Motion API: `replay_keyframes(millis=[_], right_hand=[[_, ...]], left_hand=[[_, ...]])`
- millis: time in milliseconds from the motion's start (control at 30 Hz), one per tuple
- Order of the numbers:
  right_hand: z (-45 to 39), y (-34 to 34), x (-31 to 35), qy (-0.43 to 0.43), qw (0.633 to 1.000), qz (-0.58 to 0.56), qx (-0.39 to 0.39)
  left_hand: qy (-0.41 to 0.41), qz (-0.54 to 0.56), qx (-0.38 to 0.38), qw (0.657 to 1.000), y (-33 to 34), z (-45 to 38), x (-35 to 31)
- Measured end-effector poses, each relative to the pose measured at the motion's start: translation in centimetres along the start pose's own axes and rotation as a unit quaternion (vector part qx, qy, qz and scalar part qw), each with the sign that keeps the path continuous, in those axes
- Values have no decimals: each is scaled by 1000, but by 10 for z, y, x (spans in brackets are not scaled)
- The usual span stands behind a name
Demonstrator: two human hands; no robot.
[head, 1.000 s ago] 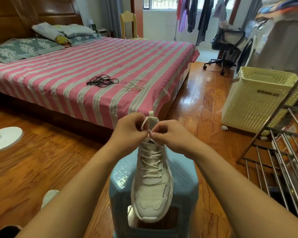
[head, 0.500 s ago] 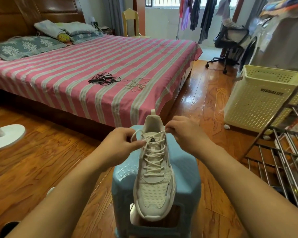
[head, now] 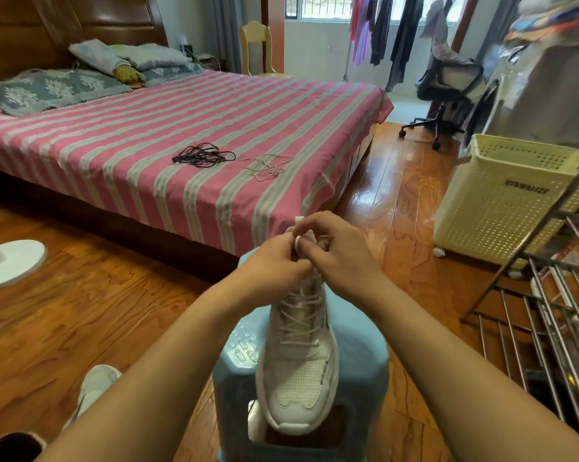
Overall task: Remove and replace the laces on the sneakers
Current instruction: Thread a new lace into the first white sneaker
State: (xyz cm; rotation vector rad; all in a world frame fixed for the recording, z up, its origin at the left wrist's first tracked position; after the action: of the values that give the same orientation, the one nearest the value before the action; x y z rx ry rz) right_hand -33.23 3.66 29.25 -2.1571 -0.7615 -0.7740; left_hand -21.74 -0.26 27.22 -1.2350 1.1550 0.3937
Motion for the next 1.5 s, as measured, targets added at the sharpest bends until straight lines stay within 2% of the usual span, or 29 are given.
replay_keyframes(millis=[67,133,267,333,433,500,567,600,667,700,767,867,933,1000,1067,1100,1200,1267,1300,1367,1433,1500], right_hand=[[2,4,-8,42,998,-15,36],[3,3,-15,72,996,9,56],[-8,-16,-29,81,979,183,19],[-7,-16,-28,97,979,168,68],[3,1,-13,71,978,109,164],[8,10,-8,58,979,94,169],[7,13,-10,66,982,86,152],[7,13,-11,81,984,71,144],[9,12,-13,125,982,23,141],[9,12,-14,144,979,7,144],[9,8,-16,173,975,-18,139],[7,8,-20,198,966,-102,134],[4,9,-20,163,975,-75,129],[0,6,-20,72,991,30,110],[-3,1,-22,-52,979,170,99],[-3,-2,-27,-71,970,208,106],[0,-9,-37,-27,977,161,136],[7,-6,-46,17,976,111,187],[12,-3,-51,18,968,121,218],[16,1,-60,-44,950,199,238],[15,-1,-59,-92,933,274,215],[14,-4,-44,-129,932,280,193]], left_hand=[[19,-41,-22,999,-8,-2,6],[2,-1,-48,999,-14,-2,11],[-61,94,-52,992,-21,2,19],[-69,121,-30,990,-27,5,19],[-57,108,9,992,-31,7,14],[-48,97,1,994,-32,9,11],[-40,78,-49,995,-31,8,12],[-25,45,-99,994,-32,6,14],[39,-44,-220,974,-33,8,11],[83,-72,-257,960,-31,10,8],[158,-92,-273,944,-26,13,4],[170,-104,-260,945,-29,11,12],[147,-107,-236,955,-34,8,15],[122,-124,-195,965,-38,7,17],[82,-159,-158,971,-46,9,24],[48,-159,-136,977,-49,13,30],[-74,-68,-51,994,-44,32,42],[-137,-45,-30,989,-32,47,42],[-153,-43,-30,987,-25,54,41],[-151,-68,-22,986,-4,69,37],[-115,-118,-1,986,17,85,34],[-90,-162,-11,983,19,93,37]])
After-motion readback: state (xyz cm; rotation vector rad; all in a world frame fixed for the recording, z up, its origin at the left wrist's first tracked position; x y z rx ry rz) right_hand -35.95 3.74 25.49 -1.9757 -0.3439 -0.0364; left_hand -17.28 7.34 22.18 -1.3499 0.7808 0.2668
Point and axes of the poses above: each hand's wrist, its own z-axis away from the middle knuckle, its own y-axis out of the palm, x = y × z, the point moved 6 cm from there along -z, towards the middle knuckle, and after that the axes turned 12 degrees about -x, right-handed, at the moved point
